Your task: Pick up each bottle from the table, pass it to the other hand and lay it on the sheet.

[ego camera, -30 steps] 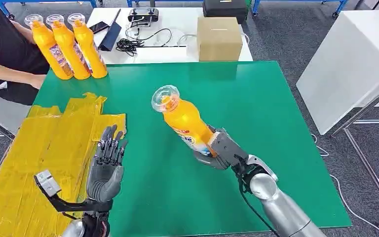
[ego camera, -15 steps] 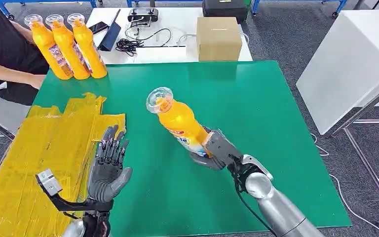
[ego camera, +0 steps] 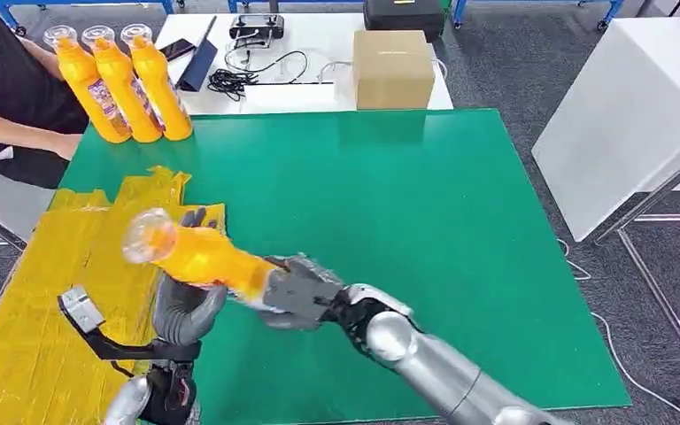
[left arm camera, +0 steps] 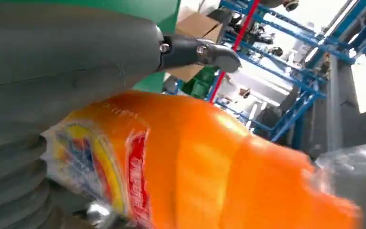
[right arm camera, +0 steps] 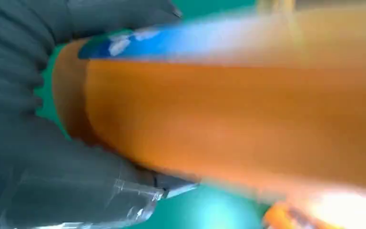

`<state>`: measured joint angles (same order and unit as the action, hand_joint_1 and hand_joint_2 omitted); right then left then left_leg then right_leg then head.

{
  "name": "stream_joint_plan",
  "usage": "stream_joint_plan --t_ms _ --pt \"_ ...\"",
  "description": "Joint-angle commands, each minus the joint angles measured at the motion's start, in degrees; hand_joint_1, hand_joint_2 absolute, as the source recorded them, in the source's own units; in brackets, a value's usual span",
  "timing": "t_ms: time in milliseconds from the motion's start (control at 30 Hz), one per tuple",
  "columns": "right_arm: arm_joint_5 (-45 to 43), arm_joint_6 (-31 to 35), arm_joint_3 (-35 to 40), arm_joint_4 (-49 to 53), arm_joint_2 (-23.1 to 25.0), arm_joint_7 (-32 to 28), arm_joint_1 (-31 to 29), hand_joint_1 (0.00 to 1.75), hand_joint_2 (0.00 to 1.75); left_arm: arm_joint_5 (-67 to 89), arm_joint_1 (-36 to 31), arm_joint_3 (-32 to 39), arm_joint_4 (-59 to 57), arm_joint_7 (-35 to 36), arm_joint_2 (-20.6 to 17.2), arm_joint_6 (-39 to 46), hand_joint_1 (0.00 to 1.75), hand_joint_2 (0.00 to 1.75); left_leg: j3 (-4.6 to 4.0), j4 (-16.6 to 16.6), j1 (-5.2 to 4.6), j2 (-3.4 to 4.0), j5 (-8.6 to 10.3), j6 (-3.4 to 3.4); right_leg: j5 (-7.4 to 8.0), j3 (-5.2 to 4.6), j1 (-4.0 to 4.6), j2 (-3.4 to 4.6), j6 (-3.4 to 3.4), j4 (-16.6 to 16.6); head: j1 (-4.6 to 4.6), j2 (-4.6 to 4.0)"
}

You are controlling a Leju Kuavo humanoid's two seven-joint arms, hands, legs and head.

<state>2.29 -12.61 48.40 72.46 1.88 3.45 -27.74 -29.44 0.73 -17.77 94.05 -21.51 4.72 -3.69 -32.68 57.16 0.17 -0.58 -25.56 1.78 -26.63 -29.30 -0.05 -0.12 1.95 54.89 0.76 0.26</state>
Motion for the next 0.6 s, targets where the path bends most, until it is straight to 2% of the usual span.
stream_joint_plan --t_ms 33,100,267,500,533,567,600 --pt "-0.9 -0.6 12.0 -4.4 2.9 0.3 -6.2 1.75 1.75 -0.2 -2.6 1.3 -4.0 0.8 -0.4 -0.3 0.0 1.75 0.19 0.0 0.02 0.17 -0.04 -0.08 0.0 0.15 0.01 0.13 -0.01 0.0 0.02 0.0" --pt "-1.1 -0.7 12.9 -4.0 3.5 0.3 -6.1 1.75 1.75 -0.2 -2.7 1.3 -4.3 0.8 -0.4 -0.3 0.0 1.75 0.11 0.0 0.01 0.33 -0.02 -0.05 0.04 0.06 -0.01 0.26 0.01 0.0 0.02 0.0" --pt "-1.5 -0.9 16.8 -2.3 5.0 0.5 -5.6 1.75 1.75 -0.2 -3.0 1.4 -4.6 0.8 -0.4 -0.4 0.0 1.75 0.14 -0.1 -0.01 0.16 -0.02 -0.09 -0.01 0.13 -0.02 0.11 -0.03 0.0 0.05 0.0" --pt "-3.6 -0.3 20.0 -2.6 4.1 0.6 -7.2 1.75 1.75 -0.2 -3.2 1.6 -4.5 0.7 -0.3 -0.2 0.0 1.75 0.09 0.0 -0.01 0.13 -0.01 -0.08 -0.01 0.08 -0.01 0.08 -0.02 0.0 0.0 0.0" --pt "-3.8 -0.2 20.0 -2.7 3.9 0.5 -7.2 1.75 1.75 -0.2 -3.3 1.5 -4.5 0.7 -0.3 -0.2 0.35 1.75 0.15 0.0 0.02 0.13 -0.03 -0.1 -0.02 0.15 0.02 0.07 -0.04 0.0 0.04 0.0" --pt "-3.9 0.0 20.0 -2.9 3.8 0.4 -7.2 1.75 1.75 -0.2 -3.3 1.4 -4.5 0.7 -0.3 -0.3 1.75 1.75 0.17 0.0 0.04 0.13 -0.03 -0.11 -0.02 0.19 0.04 0.06 -0.03 0.0 0.02 0.0" --pt "-4.0 0.1 19.9 -3.0 3.8 0.4 -7.2 1.75 1.75 -0.1 -3.3 1.3 -4.5 0.6 -0.3 -0.3 1.75 1.75 0.16 -0.1 0.02 0.09 -0.01 -0.09 -0.02 0.18 0.02 0.02 -0.02 -0.1 0.02 0.0"
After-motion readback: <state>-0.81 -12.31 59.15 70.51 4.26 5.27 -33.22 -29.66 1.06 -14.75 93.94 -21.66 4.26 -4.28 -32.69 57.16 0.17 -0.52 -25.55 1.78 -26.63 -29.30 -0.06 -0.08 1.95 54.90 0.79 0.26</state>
